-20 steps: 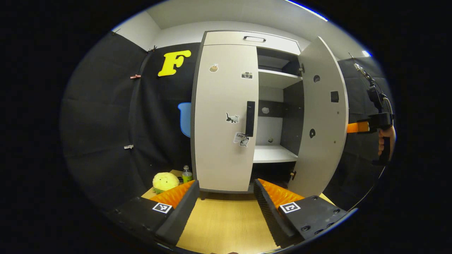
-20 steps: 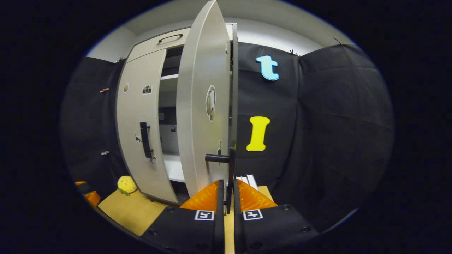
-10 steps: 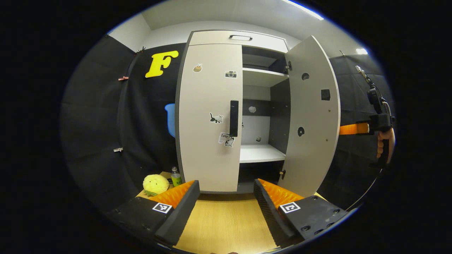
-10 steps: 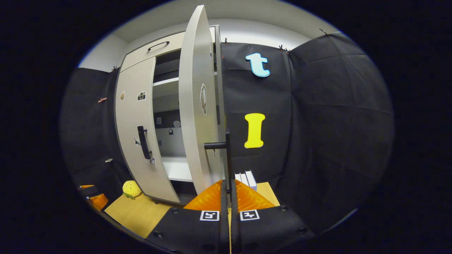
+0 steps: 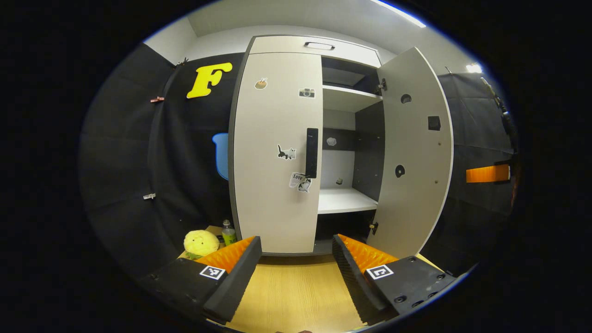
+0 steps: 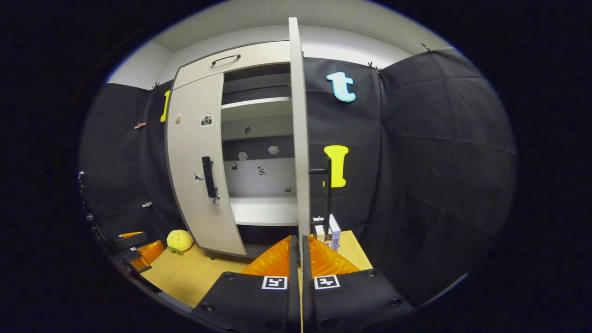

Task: Open the right door of the double-door shoe cabinet with the right hand, and open the left door with the left hand.

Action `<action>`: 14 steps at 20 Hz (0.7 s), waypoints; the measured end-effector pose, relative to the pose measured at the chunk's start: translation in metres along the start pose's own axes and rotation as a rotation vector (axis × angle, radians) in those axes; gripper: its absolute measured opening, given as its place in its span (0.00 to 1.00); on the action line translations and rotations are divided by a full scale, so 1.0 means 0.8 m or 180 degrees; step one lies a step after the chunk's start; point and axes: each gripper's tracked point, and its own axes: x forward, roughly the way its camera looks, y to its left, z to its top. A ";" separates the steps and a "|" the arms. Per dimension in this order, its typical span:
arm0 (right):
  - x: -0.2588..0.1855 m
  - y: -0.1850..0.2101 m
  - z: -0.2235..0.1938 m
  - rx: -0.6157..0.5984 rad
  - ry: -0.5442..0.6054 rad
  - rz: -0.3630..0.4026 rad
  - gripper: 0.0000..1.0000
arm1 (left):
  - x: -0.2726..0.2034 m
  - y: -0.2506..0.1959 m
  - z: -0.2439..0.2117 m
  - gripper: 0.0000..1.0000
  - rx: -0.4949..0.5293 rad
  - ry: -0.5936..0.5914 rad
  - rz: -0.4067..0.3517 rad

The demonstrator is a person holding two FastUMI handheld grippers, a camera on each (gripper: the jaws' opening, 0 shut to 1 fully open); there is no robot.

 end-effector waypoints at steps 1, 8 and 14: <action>0.001 0.014 -0.001 0.0006 -0.0017 0.0020 0.06 | 0.004 0.004 0.001 0.95 0.0000 0.0001 -0.0023; 0.039 0.124 -0.004 0.0008 -0.0318 0.0077 0.07 | 0.024 0.052 0.003 0.95 -0.0007 -0.0054 -0.0164; 0.075 0.166 -0.031 -0.0062 -0.0275 0.0037 0.65 | 0.036 0.090 0.007 0.95 -0.0127 -0.0063 -0.0169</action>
